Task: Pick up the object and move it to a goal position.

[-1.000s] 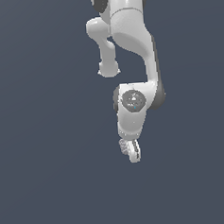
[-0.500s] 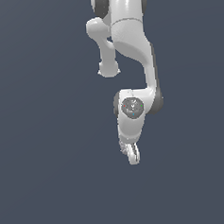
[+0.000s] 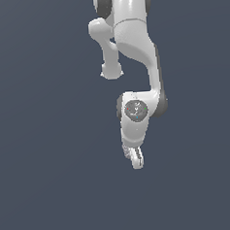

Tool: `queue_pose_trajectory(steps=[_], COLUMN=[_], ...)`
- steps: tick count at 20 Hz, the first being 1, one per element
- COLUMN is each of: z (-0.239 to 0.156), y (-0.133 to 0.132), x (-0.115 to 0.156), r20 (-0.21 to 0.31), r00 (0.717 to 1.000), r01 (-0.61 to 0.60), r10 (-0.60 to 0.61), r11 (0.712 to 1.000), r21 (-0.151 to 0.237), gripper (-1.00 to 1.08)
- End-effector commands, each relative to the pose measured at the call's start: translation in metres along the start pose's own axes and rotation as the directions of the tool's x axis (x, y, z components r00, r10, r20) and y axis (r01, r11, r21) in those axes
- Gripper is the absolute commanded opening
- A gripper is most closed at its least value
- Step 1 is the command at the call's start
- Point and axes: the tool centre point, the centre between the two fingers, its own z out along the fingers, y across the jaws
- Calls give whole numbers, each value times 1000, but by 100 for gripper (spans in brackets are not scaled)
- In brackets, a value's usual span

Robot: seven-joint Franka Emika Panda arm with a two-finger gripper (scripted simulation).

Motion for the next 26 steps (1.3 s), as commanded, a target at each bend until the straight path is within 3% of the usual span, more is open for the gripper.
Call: queue_pose_trajectory(steps=[1, 12, 26], z=[-1, -44, -192], y=[0, 4, 15], x=[0, -20, -84], r20=[0, 1, -1], r00=[1000, 1000, 1000], r01=[0, -1, -2], r10=[0, 1, 2], r11=[1000, 1000, 1000], r21=[0, 0, 0], gripper=[-100, -100, -100])
